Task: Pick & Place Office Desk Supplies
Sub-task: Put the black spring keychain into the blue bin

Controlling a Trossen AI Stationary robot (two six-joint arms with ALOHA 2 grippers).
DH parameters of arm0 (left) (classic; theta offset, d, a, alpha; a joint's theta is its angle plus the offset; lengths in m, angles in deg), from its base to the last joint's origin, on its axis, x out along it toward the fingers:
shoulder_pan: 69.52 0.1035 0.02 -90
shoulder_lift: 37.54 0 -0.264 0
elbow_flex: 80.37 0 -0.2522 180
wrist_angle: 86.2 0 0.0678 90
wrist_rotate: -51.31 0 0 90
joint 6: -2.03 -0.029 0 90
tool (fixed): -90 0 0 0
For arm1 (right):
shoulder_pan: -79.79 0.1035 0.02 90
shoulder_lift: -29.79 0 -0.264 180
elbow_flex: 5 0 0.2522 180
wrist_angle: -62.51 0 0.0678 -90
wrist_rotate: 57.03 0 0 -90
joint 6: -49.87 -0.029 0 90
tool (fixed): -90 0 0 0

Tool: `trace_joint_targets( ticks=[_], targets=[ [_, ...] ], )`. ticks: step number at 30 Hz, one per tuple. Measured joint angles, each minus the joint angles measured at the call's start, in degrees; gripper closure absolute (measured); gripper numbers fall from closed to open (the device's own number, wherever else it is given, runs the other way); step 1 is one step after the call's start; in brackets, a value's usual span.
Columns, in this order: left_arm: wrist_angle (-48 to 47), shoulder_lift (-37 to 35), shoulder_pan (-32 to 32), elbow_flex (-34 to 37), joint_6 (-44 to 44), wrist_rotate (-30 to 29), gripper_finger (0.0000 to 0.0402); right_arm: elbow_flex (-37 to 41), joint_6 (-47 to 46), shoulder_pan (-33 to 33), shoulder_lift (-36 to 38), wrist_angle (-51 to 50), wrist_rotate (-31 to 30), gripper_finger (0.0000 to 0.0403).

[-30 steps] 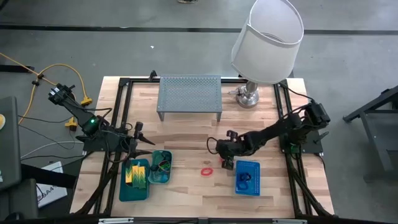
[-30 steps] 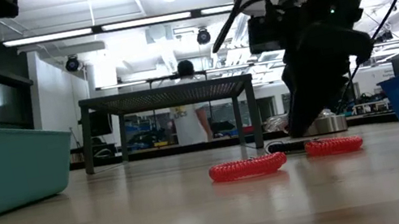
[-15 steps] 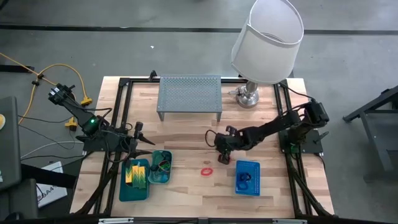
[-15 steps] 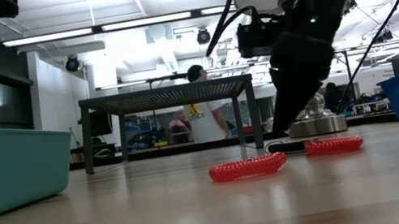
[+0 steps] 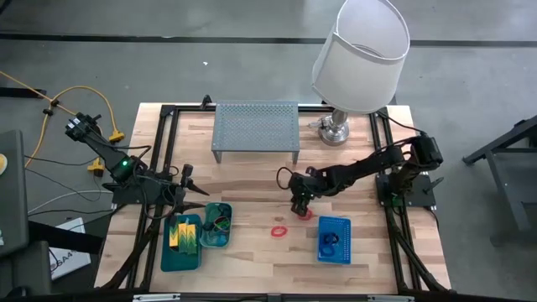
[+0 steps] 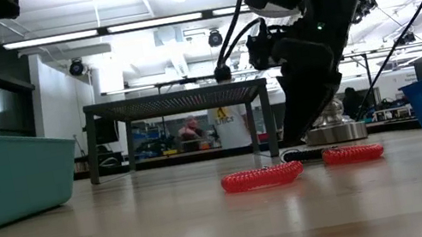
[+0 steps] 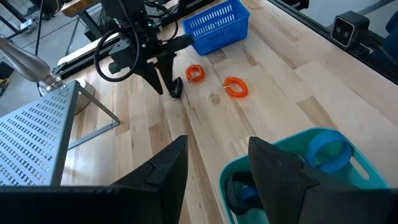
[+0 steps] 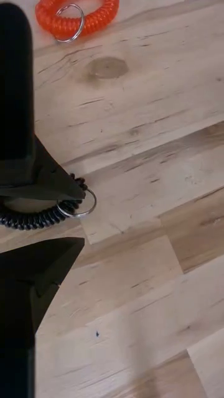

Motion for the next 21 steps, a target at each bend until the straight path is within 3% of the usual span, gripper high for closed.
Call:
trace_joint_targets(
  ticks=[21],
  targets=[
    [0.04,0.02,0.01,0.0,0.0,0.0,0.024,0.0,-0.59,0.14,-2.07,1.5,-0.66,0.0308]
  ],
)
